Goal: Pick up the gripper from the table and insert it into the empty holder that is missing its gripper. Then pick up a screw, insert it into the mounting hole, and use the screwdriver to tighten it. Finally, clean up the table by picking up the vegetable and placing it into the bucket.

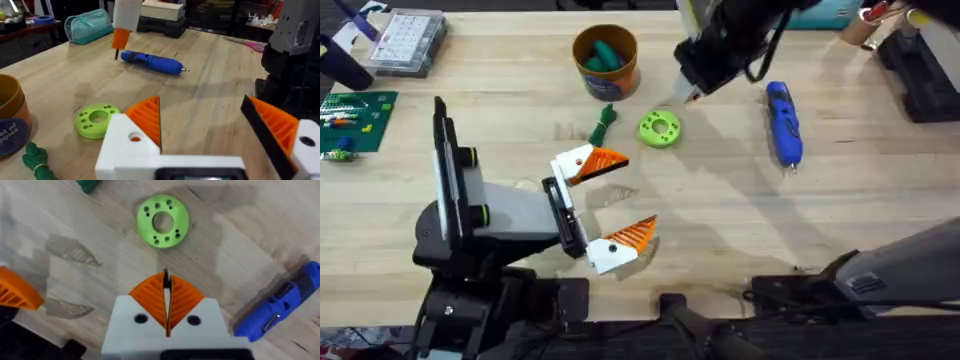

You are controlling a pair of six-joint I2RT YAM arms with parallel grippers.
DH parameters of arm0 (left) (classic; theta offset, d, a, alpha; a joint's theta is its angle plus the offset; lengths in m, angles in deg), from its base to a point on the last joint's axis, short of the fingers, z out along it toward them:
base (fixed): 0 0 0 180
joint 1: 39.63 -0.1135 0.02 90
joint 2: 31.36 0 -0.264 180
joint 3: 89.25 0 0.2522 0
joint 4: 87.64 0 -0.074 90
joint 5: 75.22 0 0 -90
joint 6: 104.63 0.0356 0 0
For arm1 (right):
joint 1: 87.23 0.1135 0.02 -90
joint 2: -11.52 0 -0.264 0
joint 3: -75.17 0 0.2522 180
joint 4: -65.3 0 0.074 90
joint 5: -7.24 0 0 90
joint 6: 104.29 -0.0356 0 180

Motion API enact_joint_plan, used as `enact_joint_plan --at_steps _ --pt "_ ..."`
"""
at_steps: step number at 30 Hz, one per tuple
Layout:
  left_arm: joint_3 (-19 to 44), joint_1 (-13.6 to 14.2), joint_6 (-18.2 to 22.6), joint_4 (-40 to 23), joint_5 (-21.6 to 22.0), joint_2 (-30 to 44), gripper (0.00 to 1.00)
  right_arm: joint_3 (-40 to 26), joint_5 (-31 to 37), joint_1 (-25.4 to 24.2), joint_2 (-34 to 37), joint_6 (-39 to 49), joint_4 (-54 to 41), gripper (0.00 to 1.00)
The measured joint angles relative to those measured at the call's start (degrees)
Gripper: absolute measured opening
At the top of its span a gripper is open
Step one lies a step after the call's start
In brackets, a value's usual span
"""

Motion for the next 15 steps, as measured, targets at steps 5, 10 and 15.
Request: enact_joint_plan --at_steps 5,10,15 --pt "-0.02 0.0 -0.02 0.0 0.02 0.0 0.984 -6.73 0.0 0.95 -0.13 1.63 -5.32 0.007" --pt "-0.02 0.0 0.0 0.0 0.0 0.0 0.984 -12.18 0.0 3.82 -0.18 2.59 -8.03 0.007" --pt "-0.02 0.0 0.0 0.0 0.02 0.0 0.984 -16.2 -0.02 8.28 -0.22 2.83 -8.21 0.007"
